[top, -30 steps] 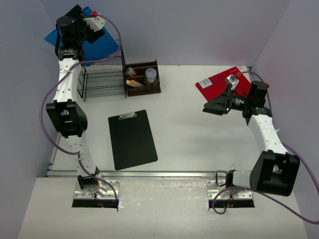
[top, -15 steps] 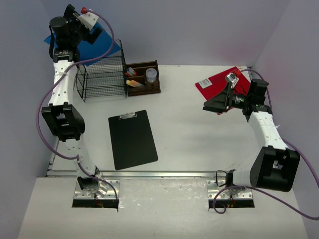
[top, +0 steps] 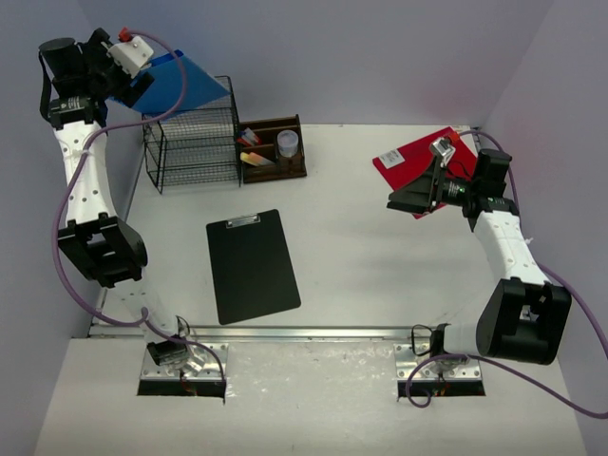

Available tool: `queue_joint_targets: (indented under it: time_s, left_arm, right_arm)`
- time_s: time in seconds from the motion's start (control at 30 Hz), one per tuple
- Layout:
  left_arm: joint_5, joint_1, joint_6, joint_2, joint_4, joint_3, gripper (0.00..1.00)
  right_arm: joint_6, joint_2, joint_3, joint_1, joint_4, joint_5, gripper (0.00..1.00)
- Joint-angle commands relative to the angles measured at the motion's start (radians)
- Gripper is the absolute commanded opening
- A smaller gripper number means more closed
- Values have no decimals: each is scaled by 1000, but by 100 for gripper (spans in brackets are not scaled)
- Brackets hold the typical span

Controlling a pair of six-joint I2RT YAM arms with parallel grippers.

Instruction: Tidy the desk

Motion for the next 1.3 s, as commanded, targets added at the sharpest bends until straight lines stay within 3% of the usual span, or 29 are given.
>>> queue_joint_targets:
  time_s: [0.0, 0.17, 0.2, 0.27, 0.33, 0.9, 1.03, 1.13, 1.27]
  left_arm:
    - [47, 12, 111, -48, -152, 43, 58]
    - [63, 12, 168, -33, -214, 82, 35]
    - [63, 10, 176, -25, -228, 97, 35]
    - [56, 12, 200, 0, -259, 153, 22]
    - [46, 12, 228, 15, -267, 187, 2]
    - [-78, -82, 538, 29, -364, 195, 0]
    - [-111, -109, 509, 62, -296, 198, 22]
    - [-148, -135, 366, 87, -142, 191, 51]
    - [-211, -165, 278, 121, 22, 181, 67]
  right_arm:
    - [7, -1, 39, 1, 55, -12, 99]
    - [18, -5, 35, 1, 71, -15, 99]
    - [18, -5, 36, 1, 71, -15, 99]
    - [18, -8, 35, 1, 73, -20, 99]
    - [18, -8, 30, 1, 76, -21, 99]
    - [45, -17, -5, 1, 122, -40, 99]
    - [44, -24, -16, 1, 122, -41, 99]
    - [44, -24, -24, 1, 122, -40, 99]
    - [43, -20, -30, 1, 123, -34, 99]
